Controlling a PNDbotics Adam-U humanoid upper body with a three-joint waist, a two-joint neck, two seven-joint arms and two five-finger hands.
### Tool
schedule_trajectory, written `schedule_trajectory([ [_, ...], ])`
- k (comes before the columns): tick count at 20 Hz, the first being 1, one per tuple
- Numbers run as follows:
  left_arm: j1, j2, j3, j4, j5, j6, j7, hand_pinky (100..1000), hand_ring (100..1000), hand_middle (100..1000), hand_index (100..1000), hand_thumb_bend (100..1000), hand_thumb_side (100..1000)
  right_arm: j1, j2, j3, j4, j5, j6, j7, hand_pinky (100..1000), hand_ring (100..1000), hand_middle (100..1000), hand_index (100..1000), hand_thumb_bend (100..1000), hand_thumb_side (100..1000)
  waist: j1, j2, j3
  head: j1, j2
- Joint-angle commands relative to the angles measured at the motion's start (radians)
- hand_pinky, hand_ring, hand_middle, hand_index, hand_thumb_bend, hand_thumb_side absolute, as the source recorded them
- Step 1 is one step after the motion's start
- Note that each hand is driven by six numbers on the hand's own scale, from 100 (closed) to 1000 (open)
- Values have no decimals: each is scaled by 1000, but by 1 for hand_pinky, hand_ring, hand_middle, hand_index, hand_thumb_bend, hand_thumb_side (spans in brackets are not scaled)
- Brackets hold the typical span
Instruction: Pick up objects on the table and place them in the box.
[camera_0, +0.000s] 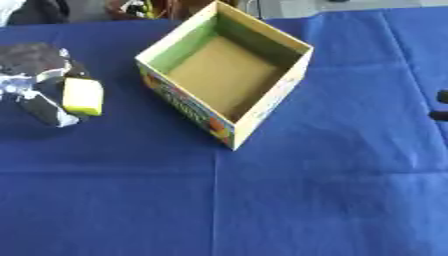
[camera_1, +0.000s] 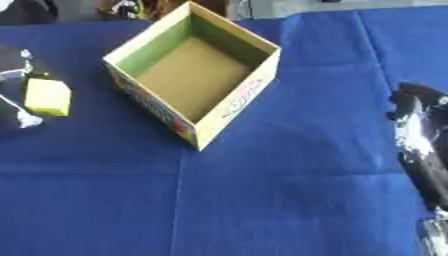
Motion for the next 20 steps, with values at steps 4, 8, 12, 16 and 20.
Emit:
schedule_trajectory([
  [4, -76, 42, 32, -62, 29, 13, 7, 100, 221, 305, 507, 100, 252, -1, -15, -8, -14, 6, 1, -3, 666, 797, 607, 756, 100, 582, 7, -28, 4, -14, 6],
  [8, -157, 8, 24, -65, 31, 4, -2, 100, 218, 302, 500, 100, 241, -1, -21, -6, -14, 4, -5, -3, 666, 796, 607, 756, 100, 581, 10, -30, 3, -21, 10],
  [12, -248, -48, 19, -49, 32, -8, -3, 100, 210, 295, 484, 100, 232, 2, -26, -4, -14, 4, -7, -2, 666, 797, 608, 756, 100, 579, 14, -32, 1, -21, 8],
  [16, -316, -94, 13, -15, 28, -18, 0, 100, 209, 294, 481, 100, 231, 2, -29, -4, -14, 4, -8, 0, 666, 797, 607, 756, 100, 579, 18, -32, -4, -19, 5],
  [20, -335, -110, 9, -1, 26, -29, 10, 100, 205, 289, 470, 100, 232, 0, -30, -1, -14, 4, -9, 2, 666, 797, 607, 755, 100, 579, 21, -30, -12, -13, 4],
])
